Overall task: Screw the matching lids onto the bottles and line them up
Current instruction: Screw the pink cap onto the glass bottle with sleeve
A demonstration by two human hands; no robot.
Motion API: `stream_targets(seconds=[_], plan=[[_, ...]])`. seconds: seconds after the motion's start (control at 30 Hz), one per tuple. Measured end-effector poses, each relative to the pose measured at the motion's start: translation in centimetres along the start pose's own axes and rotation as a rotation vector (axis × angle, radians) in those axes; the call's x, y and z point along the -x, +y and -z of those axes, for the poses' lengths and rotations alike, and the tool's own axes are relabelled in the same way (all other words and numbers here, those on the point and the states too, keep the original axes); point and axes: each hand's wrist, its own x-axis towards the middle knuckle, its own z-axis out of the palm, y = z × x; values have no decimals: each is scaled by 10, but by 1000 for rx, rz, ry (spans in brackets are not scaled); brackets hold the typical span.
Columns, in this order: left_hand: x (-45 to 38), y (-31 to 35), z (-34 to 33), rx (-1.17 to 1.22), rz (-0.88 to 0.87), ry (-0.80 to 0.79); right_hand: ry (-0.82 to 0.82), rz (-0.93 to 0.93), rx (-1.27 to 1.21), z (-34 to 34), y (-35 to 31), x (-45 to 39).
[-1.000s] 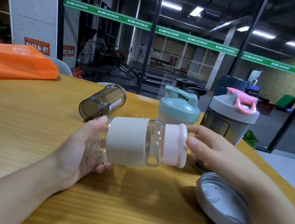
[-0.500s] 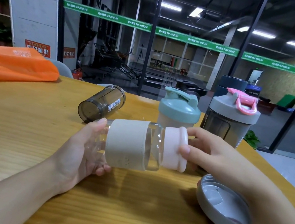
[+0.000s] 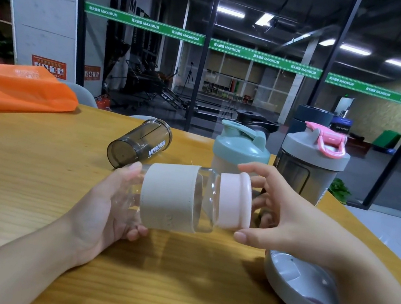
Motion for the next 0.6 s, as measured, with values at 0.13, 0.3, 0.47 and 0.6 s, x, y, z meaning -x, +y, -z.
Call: stream_targets(seconds=[0.13,0.3,0.47,0.6], plan=[[0,0,-1,-6,-5,-2,20,-10,-26,0,-1,0],[-1,-1,0,-23,-15,-6,59,-110,-38,-4,-5,0],[0,0,-1,-37,-24,-3,103,-165,44,-4,-16,1],[2,0,-2,-41,-29,-10,122,-179,99,-5,-19,2]])
